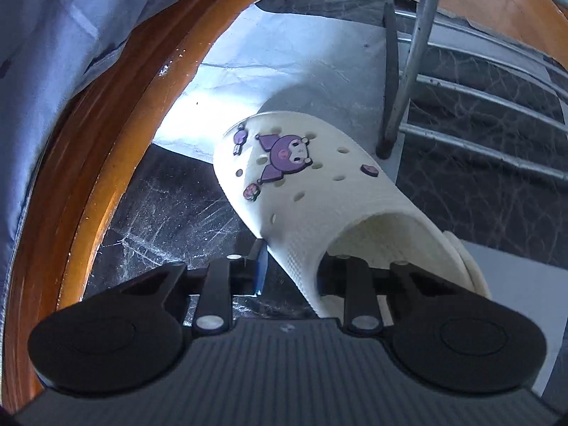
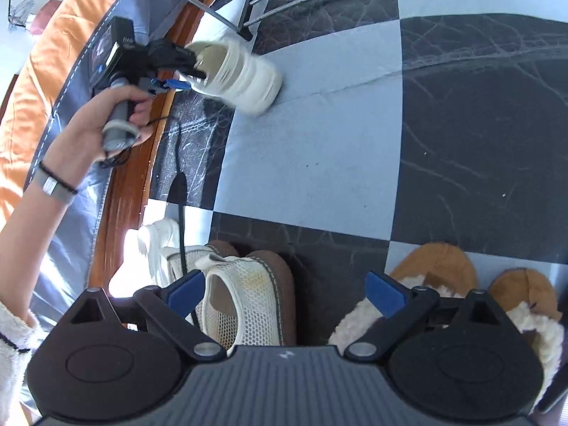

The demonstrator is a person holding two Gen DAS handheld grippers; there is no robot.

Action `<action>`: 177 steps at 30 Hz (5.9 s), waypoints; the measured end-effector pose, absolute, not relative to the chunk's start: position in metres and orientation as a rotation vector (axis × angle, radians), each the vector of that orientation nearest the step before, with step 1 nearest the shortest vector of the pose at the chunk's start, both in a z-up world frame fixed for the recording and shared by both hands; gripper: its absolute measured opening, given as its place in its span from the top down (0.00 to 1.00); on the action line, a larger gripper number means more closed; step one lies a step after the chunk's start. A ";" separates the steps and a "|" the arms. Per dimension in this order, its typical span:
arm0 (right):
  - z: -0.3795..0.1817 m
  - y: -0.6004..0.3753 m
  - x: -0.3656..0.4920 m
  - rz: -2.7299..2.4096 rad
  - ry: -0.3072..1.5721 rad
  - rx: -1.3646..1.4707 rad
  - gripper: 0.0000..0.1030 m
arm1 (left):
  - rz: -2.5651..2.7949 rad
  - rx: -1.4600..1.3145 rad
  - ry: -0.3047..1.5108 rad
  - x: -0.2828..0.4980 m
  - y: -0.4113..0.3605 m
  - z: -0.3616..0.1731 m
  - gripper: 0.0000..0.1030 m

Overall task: Organize scattered shoes
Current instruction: 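Grasp a white Kuromi clog by its heel with the left tool and lift, then grasp the white clog with the right tool while the left tool releases it, then carry the white clog with the right tool toward the other white clog, then lower the white clog beside the other white clog and open the right tool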

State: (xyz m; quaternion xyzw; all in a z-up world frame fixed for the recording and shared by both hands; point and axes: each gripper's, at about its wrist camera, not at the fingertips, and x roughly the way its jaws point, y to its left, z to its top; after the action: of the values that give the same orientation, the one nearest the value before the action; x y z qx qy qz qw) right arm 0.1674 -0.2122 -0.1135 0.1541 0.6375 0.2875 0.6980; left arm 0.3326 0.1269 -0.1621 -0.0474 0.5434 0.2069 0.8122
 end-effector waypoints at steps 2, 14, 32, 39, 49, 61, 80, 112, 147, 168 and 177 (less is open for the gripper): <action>-0.110 -0.212 0.166 0.658 1.418 0.367 0.05 | 0.413 -0.047 1.169 0.326 0.123 -0.163 0.83; -0.103 -0.217 0.157 0.604 1.383 0.450 0.06 | 0.280 -0.003 1.130 0.308 0.135 -0.172 0.83; -0.060 -0.165 0.130 0.788 1.165 0.300 0.06 | -0.029 -0.078 0.869 0.146 0.211 -0.065 0.84; -0.025 -0.111 0.107 0.969 1.007 0.054 0.06 | -0.166 0.005 0.888 0.096 0.226 -0.045 0.84; 0.026 0.079 0.135 1.203 0.918 -0.358 0.04 | -0.159 0.042 0.851 -0.002 0.229 -0.023 0.82; -0.084 0.165 0.112 1.404 1.066 -0.264 0.02 | -0.063 -0.056 0.901 -0.069 0.251 -0.051 0.49; -0.105 0.216 0.113 1.023 1.094 -0.505 0.25 | 0.083 -0.050 0.688 -0.149 0.212 -0.043 0.34; -0.104 0.108 0.148 0.932 1.771 0.507 0.62 | 0.209 -0.370 0.593 -0.169 0.238 -0.048 0.30; -0.169 0.157 0.201 1.113 1.267 -0.121 0.01 | 0.037 -0.188 0.962 -0.109 0.224 -0.155 0.19; -0.103 0.222 0.164 0.960 1.231 -0.186 0.17 | -0.066 -0.266 0.973 -0.115 0.212 -0.144 0.30; -0.110 0.213 0.159 1.289 1.426 0.199 0.17 | -0.053 -0.314 0.920 -0.134 0.208 -0.134 0.30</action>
State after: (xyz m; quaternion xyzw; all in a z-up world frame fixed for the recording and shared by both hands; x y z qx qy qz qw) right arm 0.1591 0.2134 -0.1103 0.0849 0.6071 0.5486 0.5685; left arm -0.1344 0.2076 -0.1342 -0.1509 0.4420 -0.0254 0.8839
